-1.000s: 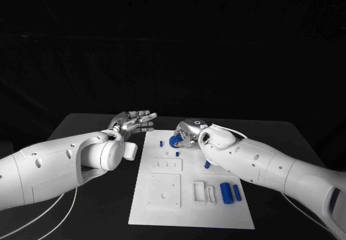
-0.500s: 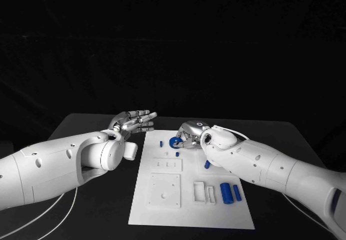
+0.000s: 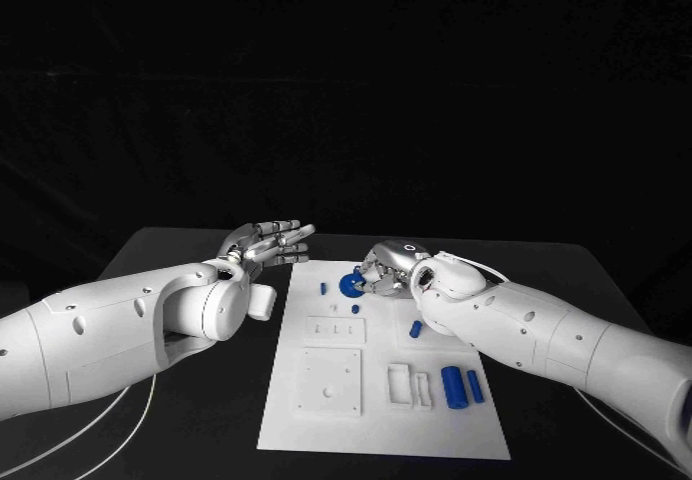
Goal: Assemble the parts on the task board
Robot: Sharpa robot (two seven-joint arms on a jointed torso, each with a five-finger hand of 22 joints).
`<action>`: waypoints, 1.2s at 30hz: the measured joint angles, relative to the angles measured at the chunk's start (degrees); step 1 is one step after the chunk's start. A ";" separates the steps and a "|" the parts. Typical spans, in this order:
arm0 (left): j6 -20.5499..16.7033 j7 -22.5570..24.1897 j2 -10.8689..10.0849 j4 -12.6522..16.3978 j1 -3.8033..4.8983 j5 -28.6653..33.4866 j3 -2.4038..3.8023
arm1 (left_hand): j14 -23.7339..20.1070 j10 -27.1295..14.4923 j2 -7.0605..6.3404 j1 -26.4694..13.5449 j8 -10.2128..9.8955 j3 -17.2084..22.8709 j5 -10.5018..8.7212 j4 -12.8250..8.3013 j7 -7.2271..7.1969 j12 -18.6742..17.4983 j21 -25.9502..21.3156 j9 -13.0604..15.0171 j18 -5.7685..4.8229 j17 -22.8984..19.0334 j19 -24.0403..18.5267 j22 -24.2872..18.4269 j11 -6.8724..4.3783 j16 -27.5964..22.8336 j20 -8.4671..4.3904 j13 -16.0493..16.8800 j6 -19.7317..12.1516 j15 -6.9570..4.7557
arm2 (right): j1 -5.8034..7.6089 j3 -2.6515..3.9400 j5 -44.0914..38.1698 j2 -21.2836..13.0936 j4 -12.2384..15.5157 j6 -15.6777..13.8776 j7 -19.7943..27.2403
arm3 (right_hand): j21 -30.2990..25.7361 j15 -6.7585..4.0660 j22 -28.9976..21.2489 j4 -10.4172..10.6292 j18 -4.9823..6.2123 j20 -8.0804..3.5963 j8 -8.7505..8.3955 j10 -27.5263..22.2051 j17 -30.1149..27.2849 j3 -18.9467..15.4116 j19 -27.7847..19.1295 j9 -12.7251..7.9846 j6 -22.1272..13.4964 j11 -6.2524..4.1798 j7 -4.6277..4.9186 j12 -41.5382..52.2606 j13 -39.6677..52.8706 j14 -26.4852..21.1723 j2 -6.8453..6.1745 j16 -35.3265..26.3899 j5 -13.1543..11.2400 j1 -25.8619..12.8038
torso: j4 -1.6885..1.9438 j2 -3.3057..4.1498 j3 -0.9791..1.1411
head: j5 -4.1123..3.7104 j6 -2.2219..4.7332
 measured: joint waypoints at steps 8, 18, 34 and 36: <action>0.01 -0.03 -0.42 -0.08 0.01 0.00 0.00 | 0.00 -0.21 0.00 0.00 0.00 0.16 0.00 0.16 0.00 0.00 0.00 0.01 0.00 0.00 0.00 0.00 0.21 0.00 0.00 -0.05 0.00 0.00 | -0.01 1.25 3.11 -4.65 5.38 -5.64 1.84 | 0.00 0.00 0.00 -0.93 0.83 0.00 0.00 0.00 -0.13 -0.93 0.00 0.00 0.00 0.00 0.00 0.00 -0.09 0.00 -0.27 0.00 1.54 0.27 | -0.09 -0.07 -0.02 | -0.20 0.19; 0.08 0.03 -0.99 -0.08 0.01 0.00 0.00 | -0.43 -0.20 -0.29 0.30 0.00 0.16 0.00 0.16 0.00 0.00 0.00 0.01 -0.01 -0.05 0.00 0.00 0.20 0.00 0.00 -0.05 0.00 0.01 | 0.05 4.22 9.96 -13.31 9.38 -6.46 6.07 | 1.05 0.00 -0.01 -10.24 0.86 0.00 0.00 0.01 0.40 -6.11 0.00 0.00 0.37 0.00 0.37 0.00 0.12 0.01 0.46 0.29 3.68 7.45 | -0.47 -0.10 0.08 | -0.51 0.32; 2.08 0.26 -2.24 -0.80 0.01 -0.38 -0.01 | 6.81 19.94 5.34 -0.62 0.33 -4.65 0.00 -6.75 0.16 0.28 0.03 0.64 -0.90 0.16 0.00 0.00 -1.27 0.00 -0.64 0.67 15.70 -0.59 | -0.04 5.11 22.64 -20.10 4.25 2.37 12.72 | -0.98 0.43 -0.01 -16.38 0.82 0.00 -0.01 -0.20 -0.13 -10.16 0.00 -0.01 0.63 0.22 0.47 -0.37 -0.44 -0.42 2.05 -0.39 7.05 9.04 | -1.00 -0.14 1.10 | -0.93 0.01; 2.44 0.28 -2.33 -0.87 0.01 -0.54 -0.01 | 7.72 20.93 5.70 -0.85 0.52 -5.04 0.00 -7.14 0.11 0.28 0.26 0.73 -0.90 0.16 0.43 0.00 -1.42 0.00 -1.07 0.67 17.16 -0.69 | -0.08 5.16 23.84 -20.26 3.28 3.54 12.90 | -1.64 0.43 -0.01 -17.17 0.81 0.00 -0.01 -0.45 -0.41 -10.02 0.00 -0.01 0.52 0.38 0.57 -0.51 -0.62 -0.42 2.24 -0.61 8.36 9.23 | -1.02 -0.13 1.21 | -0.98 -0.03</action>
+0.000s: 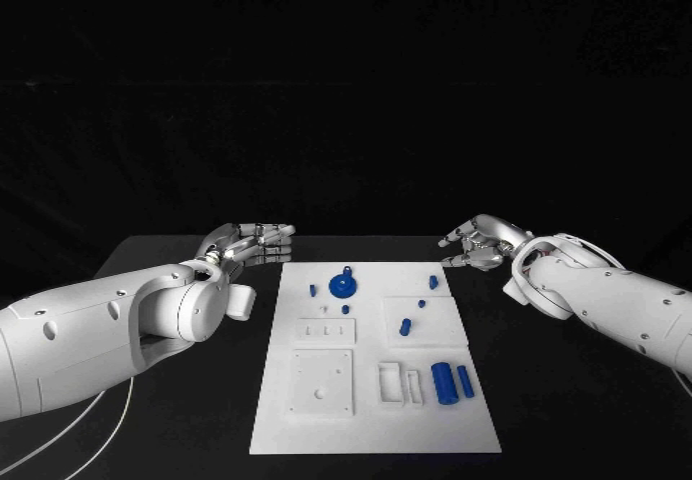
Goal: Assemble the parts on the task board
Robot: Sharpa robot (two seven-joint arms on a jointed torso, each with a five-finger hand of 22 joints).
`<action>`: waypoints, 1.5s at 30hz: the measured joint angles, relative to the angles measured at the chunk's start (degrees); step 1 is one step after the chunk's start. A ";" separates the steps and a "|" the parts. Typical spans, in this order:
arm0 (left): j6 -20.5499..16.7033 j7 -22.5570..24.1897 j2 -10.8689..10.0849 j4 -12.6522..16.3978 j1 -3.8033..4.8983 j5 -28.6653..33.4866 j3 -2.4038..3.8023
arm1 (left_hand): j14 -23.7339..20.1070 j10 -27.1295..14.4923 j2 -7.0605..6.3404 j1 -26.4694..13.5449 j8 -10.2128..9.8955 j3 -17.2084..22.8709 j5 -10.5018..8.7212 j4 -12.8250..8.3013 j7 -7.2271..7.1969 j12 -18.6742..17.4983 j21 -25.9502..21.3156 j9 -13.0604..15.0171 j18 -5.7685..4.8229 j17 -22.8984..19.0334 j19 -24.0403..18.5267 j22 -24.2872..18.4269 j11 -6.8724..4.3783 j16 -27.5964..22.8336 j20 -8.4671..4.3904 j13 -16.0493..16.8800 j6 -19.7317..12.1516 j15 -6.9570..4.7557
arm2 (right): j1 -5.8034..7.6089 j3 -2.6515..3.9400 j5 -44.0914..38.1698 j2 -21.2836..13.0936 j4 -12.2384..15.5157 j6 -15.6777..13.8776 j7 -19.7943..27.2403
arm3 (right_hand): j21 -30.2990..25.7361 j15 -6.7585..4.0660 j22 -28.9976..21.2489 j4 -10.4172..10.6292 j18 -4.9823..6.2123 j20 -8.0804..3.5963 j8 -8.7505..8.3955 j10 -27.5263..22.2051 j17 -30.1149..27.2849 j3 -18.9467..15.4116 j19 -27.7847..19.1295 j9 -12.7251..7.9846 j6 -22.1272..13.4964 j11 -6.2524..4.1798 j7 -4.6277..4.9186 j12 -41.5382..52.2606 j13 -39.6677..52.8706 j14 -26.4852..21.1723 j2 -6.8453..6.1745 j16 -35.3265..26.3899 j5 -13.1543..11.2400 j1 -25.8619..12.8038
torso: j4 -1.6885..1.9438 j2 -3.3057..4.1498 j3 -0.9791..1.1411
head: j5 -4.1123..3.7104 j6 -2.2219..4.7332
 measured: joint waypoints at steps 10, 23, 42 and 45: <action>1.55 0.58 -0.09 -0.21 0.00 -0.58 0.00 | 2.22 0.36 -1.85 0.89 0.03 -0.80 -1.10 -1.25 0.20 0.00 0.87 0.01 0.01 0.08 1.25 0.11 -0.23 0.49 -0.74 0.00 -0.08 -0.43 | -0.58 0.03 1.58 0.15 -4.41 4.15 -0.05 | -0.65 0.00 0.00 -1.40 -0.02 0.21 0.00 -0.49 0.17 -0.82 0.21 0.00 -1.05 -0.27 0.38 -0.20 -0.21 0.00 0.00 -0.08 0.73 0.00 | -0.04 0.06 0.13 | -0.27 -0.29; 3.08 2.11 -0.20 -0.33 0.00 -0.97 0.00 | -0.66 -0.88 -4.08 0.60 0.03 -1.04 -1.33 1.68 0.21 0.00 0.86 0.00 0.00 0.07 1.01 0.06 -0.01 0.48 -0.55 -0.01 -1.31 -0.01 | -1.89 0.01 0.36 2.01 -6.86 6.06 -0.16 | -0.65 0.01 -0.01 -0.43 -0.06 0.21 -0.01 -0.70 0.27 -3.79 0.20 0.00 -2.15 -0.09 0.46 -0.20 -0.33 -0.02 0.85 -0.08 -0.39 0.21 | 0.02 0.07 -0.03 | -0.43 -0.76; 3.13 2.71 -0.15 -0.54 0.00 -1.13 0.00 | -0.86 -1.08 -4.87 1.39 0.02 -0.33 -1.10 2.39 0.54 0.00 0.86 -0.01 0.01 0.06 0.80 0.06 0.20 0.48 -0.35 -0.02 -2.05 0.19 | -3.36 0.00 -2.30 3.81 -6.37 6.00 -0.05 | -0.08 0.01 0.00 -0.57 -0.34 0.21 -0.01 -0.68 0.50 -2.76 0.20 0.00 -1.72 -0.08 0.45 -0.20 -0.07 -0.02 0.85 0.17 0.95 0.21 | -0.01 -0.06 -0.10 | -0.82 -1.36; 3.12 2.71 -0.14 -0.55 0.00 -1.17 0.00 | -0.86 -1.08 -4.87 1.39 0.02 -0.33 -1.10 2.39 0.60 0.00 0.86 -0.01 0.01 0.06 0.80 0.06 0.19 0.48 -0.35 -0.02 -2.13 0.19 | -3.56 0.00 -2.83 3.92 -6.35 6.01 -0.05 | -0.08 0.01 0.04 -0.59 -0.35 0.20 -0.02 -0.68 0.50 -2.67 0.20 0.00 -1.72 -0.08 0.45 -0.20 -0.07 -0.01 0.84 0.17 0.95 0.21 | 0.02 -0.07 -0.10 | -0.87 -1.41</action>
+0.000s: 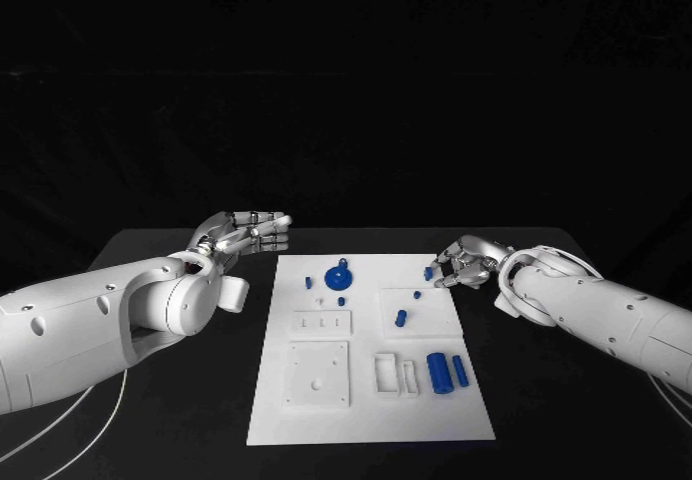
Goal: Assemble the parts on the task board
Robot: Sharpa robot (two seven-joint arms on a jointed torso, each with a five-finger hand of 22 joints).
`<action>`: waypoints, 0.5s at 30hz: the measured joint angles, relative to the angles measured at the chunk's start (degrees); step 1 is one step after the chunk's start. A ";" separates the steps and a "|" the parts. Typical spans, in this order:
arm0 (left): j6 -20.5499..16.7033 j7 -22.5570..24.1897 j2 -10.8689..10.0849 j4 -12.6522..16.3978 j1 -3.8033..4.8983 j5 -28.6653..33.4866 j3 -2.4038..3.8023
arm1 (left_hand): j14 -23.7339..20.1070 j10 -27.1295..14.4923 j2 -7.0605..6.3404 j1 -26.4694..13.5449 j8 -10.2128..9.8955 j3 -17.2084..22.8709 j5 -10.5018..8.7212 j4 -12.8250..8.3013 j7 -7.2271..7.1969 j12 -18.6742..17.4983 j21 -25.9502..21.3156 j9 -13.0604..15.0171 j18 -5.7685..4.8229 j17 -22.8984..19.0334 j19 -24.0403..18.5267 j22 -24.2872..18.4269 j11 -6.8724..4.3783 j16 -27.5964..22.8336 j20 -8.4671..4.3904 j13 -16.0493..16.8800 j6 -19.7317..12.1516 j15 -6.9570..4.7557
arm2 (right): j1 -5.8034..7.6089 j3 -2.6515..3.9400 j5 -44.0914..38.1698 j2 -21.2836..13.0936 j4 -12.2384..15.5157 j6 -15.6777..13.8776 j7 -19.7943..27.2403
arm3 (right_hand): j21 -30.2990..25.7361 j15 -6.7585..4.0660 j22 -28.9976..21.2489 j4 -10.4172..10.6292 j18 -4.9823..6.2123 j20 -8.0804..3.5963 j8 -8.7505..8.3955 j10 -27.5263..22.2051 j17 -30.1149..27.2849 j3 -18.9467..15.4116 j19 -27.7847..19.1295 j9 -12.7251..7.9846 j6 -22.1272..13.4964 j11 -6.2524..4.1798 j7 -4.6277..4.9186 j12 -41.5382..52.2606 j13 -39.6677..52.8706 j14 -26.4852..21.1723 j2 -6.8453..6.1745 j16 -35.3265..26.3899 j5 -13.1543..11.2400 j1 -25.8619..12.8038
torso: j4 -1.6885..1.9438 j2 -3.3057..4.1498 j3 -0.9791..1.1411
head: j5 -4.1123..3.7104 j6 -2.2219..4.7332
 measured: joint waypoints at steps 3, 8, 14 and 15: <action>0.00 -0.02 0.00 -0.01 0.00 -0.04 0.00 | 0.00 0.00 0.00 0.00 0.00 0.00 0.00 0.00 -0.15 0.00 0.00 0.00 -0.01 0.00 0.00 0.00 0.00 0.00 0.00 0.00 -0.15 0.00 | -0.13 0.00 -0.39 0.15 -0.03 0.00 0.00 | 0.00 0.00 0.00 -0.17 -0.01 0.00 0.00 0.00 0.00 0.17 0.00 0.00 0.00 0.00 0.00 0.00 0.00 0.00 0.00 0.00 0.00 0.00 | 0.00 0.00 -0.01 | -0.01 -0.02; 0.00 -0.15 0.05 -0.02 0.00 -0.10 0.01 | 0.00 -0.21 0.00 0.00 0.00 0.00 0.22 0.00 0.06 0.00 0.00 0.00 0.00 -0.01 0.00 0.00 0.21 0.00 0.00 0.00 -0.36 0.00 | -0.26 0.00 -0.72 0.38 -0.26 -0.02 0.00 | 0.00 0.00 0.00 -0.07 -0.02 0.00 0.00 0.00 0.00 0.39 0.00 0.00 0.00 0.00 0.00 0.00 0.00 0.00 0.23 0.00 0.00 -0.23 | 0.00 0.00 -0.03 | -0.05 -0.21; 0.02 -0.35 0.18 0.08 0.00 -0.12 0.01 | 0.00 -0.21 0.00 0.00 0.00 0.16 0.22 -0.16 -0.15 0.00 0.00 -0.01 0.00 -0.01 0.00 0.00 0.21 0.00 0.00 -0.01 -0.57 0.00 | -0.33 0.01 -0.81 0.85 -0.82 -0.19 0.00 | 0.00 0.00 -0.01 0.24 -0.03 0.00 0.00 0.01 -0.01 1.03 0.00 0.00 0.30 0.00 -0.28 0.00 0.06 0.00 0.52 0.00 0.00 -0.52 | 0.04 0.00 -0.07 | 0.02 -0.31; 0.02 -0.41 0.20 0.15 0.00 -0.12 0.01 | 0.00 -0.21 0.00 0.00 0.00 0.16 0.22 -0.16 -0.19 0.00 0.00 -0.01 0.00 -0.01 0.00 0.00 0.21 0.00 0.00 0.00 -0.61 0.00 | -0.35 0.02 -0.82 0.94 -0.88 -0.24 0.00 | 0.00 0.00 -0.01 0.25 -0.03 0.00 0.00 0.01 -0.01 1.04 0.00 0.00 0.48 0.01 -0.24 0.00 0.06 0.00 0.68 0.00 0.00 -0.68 | 0.06 0.00 -0.07 | 0.03 -0.34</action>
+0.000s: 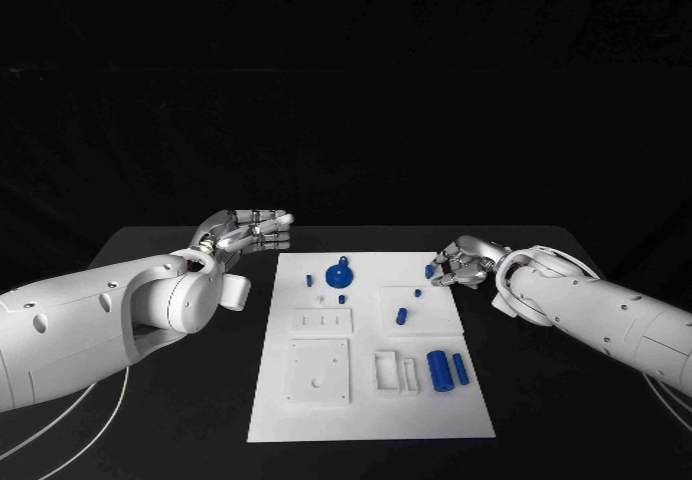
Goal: Assemble the parts on the task board
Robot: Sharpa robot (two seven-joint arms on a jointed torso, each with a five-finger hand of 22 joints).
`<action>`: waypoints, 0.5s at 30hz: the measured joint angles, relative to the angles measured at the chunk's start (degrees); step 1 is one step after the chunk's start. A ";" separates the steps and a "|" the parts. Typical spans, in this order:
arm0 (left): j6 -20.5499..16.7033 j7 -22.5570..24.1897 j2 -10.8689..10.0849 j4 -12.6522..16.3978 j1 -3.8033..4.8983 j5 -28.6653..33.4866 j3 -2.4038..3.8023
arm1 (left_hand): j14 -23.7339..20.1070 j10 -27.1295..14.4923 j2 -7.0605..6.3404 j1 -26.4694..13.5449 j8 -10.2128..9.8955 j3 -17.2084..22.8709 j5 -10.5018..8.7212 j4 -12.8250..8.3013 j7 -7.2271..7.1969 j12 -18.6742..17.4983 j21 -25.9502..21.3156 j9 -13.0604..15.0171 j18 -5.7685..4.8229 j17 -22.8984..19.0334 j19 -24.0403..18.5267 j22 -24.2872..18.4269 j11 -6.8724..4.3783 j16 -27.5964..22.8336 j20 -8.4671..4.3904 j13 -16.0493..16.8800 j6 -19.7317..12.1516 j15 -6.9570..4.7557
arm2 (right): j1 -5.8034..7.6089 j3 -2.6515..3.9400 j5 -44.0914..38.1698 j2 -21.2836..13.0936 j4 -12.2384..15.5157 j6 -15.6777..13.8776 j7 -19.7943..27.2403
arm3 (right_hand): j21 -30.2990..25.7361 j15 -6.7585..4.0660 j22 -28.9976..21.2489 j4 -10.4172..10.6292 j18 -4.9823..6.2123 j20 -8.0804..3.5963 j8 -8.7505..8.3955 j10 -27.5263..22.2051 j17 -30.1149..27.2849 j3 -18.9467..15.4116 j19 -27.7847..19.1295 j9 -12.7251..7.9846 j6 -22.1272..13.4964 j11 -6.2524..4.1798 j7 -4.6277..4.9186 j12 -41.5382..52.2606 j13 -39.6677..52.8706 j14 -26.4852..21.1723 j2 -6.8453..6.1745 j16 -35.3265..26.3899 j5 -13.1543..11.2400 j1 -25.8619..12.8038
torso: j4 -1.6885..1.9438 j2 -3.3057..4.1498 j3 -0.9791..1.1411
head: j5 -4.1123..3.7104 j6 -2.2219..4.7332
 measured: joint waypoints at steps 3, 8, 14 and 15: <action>0.02 -0.16 0.04 0.20 0.00 0.07 0.00 | 0.00 0.00 0.00 0.00 0.00 0.00 0.00 0.00 0.00 0.00 0.00 0.00 0.00 0.00 0.00 0.00 0.00 0.00 0.00 0.00 0.00 0.00 | -0.05 0.00 -0.02 0.19 -0.14 -0.15 0.00 | 0.00 0.00 0.00 -0.02 0.00 0.00 0.00 0.00 0.01 0.61 0.00 0.00 0.09 0.00 0.07 0.00 0.00 0.00 -0.03 0.00 0.00 -0.02 | 0.01 0.00 0.00 | 0.00 -0.02; 0.09 -0.45 0.07 0.46 0.00 0.18 0.00 | 0.00 0.00 0.00 0.00 0.00 0.00 0.00 0.00 0.20 0.00 0.00 0.00 0.00 0.00 0.00 0.00 0.00 0.00 0.00 0.00 -0.20 0.00 | -0.11 0.01 -0.05 0.63 -0.49 -0.50 0.00 | 0.00 0.00 -0.01 0.15 -0.01 0.00 0.00 0.00 0.07 0.78 0.00 -0.01 0.09 0.00 0.07 0.00 0.02 0.00 -0.12 0.00 0.00 -0.35 | -0.03 -0.03 -0.01 | -0.10 -0.04; 0.21 -0.70 0.13 0.51 0.00 0.24 0.00 | 0.00 0.00 0.00 0.00 0.00 0.00 0.00 0.00 0.20 0.00 0.00 0.00 0.00 -0.01 0.00 0.00 0.00 0.00 0.00 -0.01 -0.20 0.00 | -0.16 0.01 -0.07 0.94 -0.70 -0.83 0.04 | 0.00 0.00 -0.01 0.30 -0.01 0.00 0.00 0.01 0.12 0.93 0.00 0.00 0.09 0.00 0.07 0.00 0.09 0.00 -0.01 0.00 -0.22 -0.46 | -0.05 -0.05 -0.01 | -0.10 -0.04; 0.23 -0.72 0.13 0.51 0.00 0.25 0.00 | 0.00 0.00 0.00 0.00 0.00 -0.10 0.00 -0.09 0.20 0.00 0.00 -0.01 0.00 -0.01 0.00 0.00 0.00 0.00 0.00 0.00 -0.20 0.00 | -0.17 0.01 -0.08 0.96 -0.72 -0.87 0.04 | 0.00 0.00 -0.01 0.30 -0.01 0.00 0.00 0.01 0.12 0.93 0.00 -0.01 0.09 0.00 0.07 0.00 0.09 0.00 -0.01 0.00 -0.22 -0.46 | -0.05 -0.05 -0.01 | -0.09 -0.04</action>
